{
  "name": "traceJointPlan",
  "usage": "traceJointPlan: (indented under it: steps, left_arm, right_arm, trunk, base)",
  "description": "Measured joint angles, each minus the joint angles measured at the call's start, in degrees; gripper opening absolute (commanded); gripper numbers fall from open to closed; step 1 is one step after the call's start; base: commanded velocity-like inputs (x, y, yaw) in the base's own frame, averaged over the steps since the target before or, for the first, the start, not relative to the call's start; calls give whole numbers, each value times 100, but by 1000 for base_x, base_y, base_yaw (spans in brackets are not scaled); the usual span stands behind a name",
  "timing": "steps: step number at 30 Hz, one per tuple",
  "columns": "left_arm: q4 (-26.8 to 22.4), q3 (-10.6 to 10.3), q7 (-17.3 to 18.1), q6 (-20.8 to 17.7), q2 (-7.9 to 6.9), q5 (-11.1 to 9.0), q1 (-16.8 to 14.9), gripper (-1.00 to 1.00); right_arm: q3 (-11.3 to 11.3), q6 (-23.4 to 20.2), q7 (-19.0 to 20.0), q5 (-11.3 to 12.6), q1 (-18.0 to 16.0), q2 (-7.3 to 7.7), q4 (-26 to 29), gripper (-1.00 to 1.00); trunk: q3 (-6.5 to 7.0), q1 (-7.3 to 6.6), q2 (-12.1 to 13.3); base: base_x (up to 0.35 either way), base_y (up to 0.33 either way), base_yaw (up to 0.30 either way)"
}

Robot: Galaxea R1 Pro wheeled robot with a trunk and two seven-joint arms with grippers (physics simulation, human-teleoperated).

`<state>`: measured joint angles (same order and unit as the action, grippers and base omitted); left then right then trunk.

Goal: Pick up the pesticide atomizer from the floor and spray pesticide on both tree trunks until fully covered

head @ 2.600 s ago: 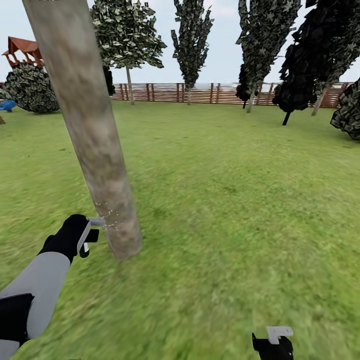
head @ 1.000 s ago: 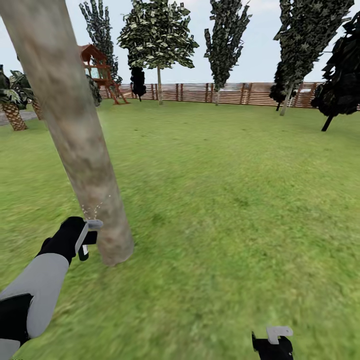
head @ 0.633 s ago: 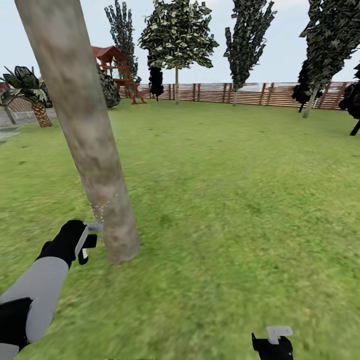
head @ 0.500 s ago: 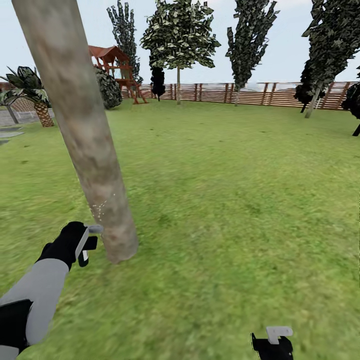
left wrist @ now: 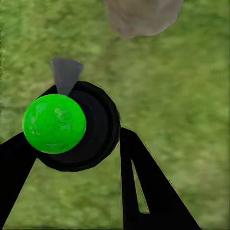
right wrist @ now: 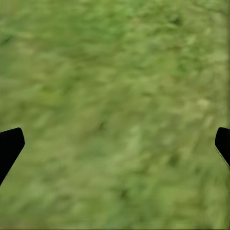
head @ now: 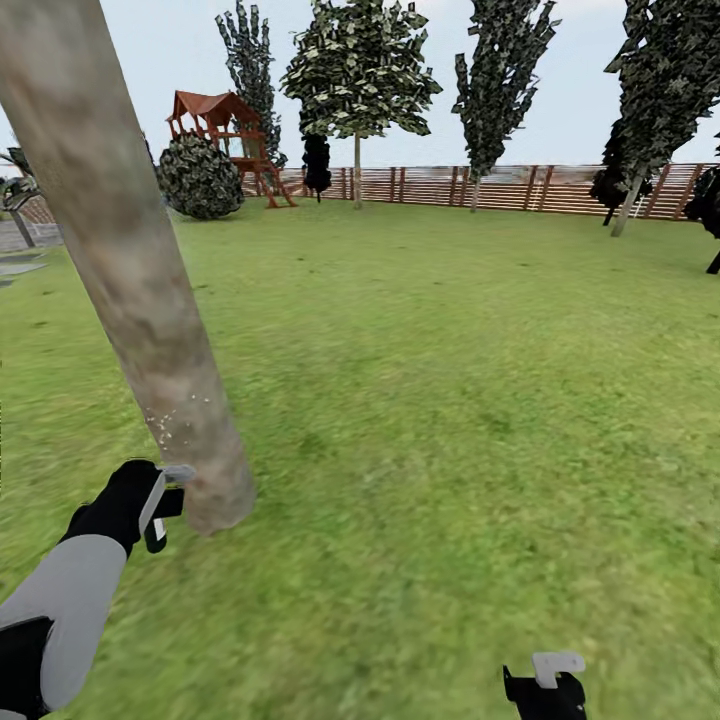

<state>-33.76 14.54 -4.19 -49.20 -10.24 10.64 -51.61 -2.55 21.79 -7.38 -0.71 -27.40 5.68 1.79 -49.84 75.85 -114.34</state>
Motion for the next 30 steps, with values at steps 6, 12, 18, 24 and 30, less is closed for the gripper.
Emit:
traceJointPlan:
  steps: [6,12,18,24,30]
  left_arm:
    - [-61,-44,-42,26,391,-84,70,-100]
    - [-54,6,16,1,-146,-19,76,-100]
    - [-61,-17,-37,24,147,-56,76,-100]
    - [-49,15,-31,20,-260,31,246,-100]
    - [-72,-19,-35,33,171,-102,401,-100]
  right_arm:
    - [1,0,0,0,0,-15,-1,100]
    - [0,-3,0,0,1,-14,1,100]
    - [1,-1,0,0,1,-15,1,100]
    - [1,-1,1,0,0,-15,0,100]
    - [2,-3,1,0,0,-16,1,100]
  trunk:
    - [0,0,0]
    - [0,0,0]
    - [0,-1,0]
    - [0,1,0]
    - [0,2,0]
  base:
    - [199,-231,236]
    - [214,-219,27]
    - [242,-182,23]
    - [169,-117,256]
    - [6,-4,273]
